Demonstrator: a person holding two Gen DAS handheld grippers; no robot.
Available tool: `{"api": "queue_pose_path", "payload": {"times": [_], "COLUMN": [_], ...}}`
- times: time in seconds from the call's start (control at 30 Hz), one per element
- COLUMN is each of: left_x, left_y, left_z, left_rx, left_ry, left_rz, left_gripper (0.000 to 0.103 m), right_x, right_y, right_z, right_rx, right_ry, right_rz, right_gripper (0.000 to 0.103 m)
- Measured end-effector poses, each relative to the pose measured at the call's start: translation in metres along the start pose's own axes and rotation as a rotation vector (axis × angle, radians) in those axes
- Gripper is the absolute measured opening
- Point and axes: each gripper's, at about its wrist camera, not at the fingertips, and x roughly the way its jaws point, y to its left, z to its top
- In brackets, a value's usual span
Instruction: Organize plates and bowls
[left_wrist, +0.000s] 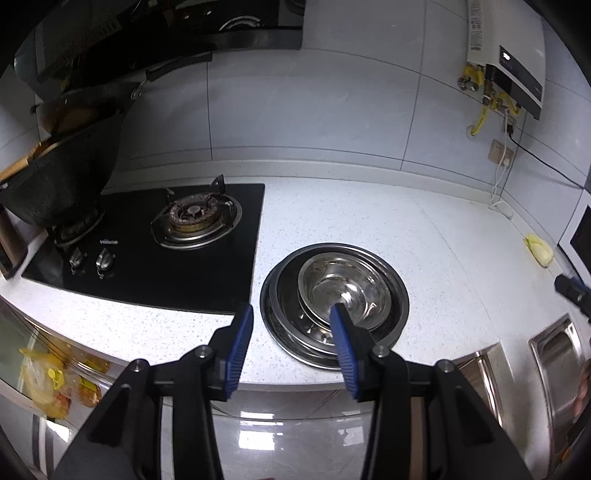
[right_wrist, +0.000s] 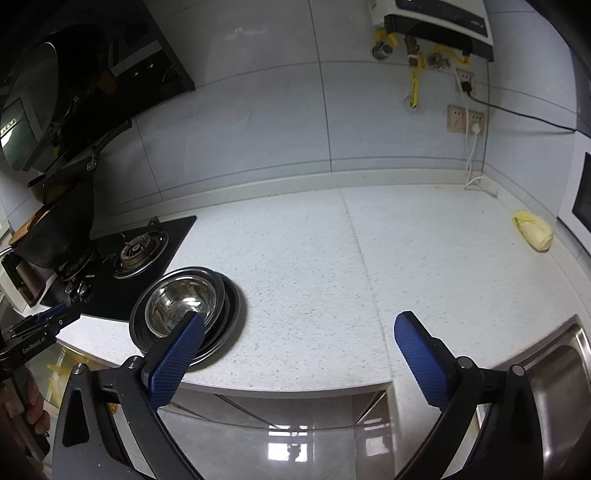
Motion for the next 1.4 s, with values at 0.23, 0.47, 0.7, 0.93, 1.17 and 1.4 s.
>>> {"api": "queue_pose_path", "payload": {"times": [0.23, 0.47, 0.7, 0.93, 1.17, 1.4], "left_x": [-0.017, -0.027, -0.033, -0.04, -0.047, -0.046], "left_y": [-0.005, -0.003, -0.008, -0.01, -0.017, -0.022], "left_z": [-0.007, -0.012, -0.015, -0.015, -0.015, -0.015], "left_rx": [0.018, 0.017, 0.054, 0.071, 0.12, 0.128], "left_ry": [-0.007, -0.028, -0.031, -0.046, -0.07, -0.063], "left_rz": [-0.017, -0.035, 0.008, 0.022, 0.047, 0.031], "left_gripper": [0.041, 0.042, 0.072, 0.072, 0.072, 0.072], "right_x": [-0.025, -0.037, -0.045, -0.05, -0.056, -0.059], "right_y": [-0.009, -0.012, -0.009, -0.01, -0.014, -0.016], "right_z": [-0.002, -0.005, -0.005, -0.006, -0.005, -0.005], "right_rx": [0.001, 0.005, -0.008, -0.005, 0.014, 0.016], "right_ry": [-0.041, -0.067, -0.088, -0.095, -0.108, -0.11], "right_rz": [-0.017, -0.019, -0.023, -0.033, -0.044, -0.058], "right_gripper": [0.101, 0.101, 0.101, 0.101, 0.101, 0.102]}}
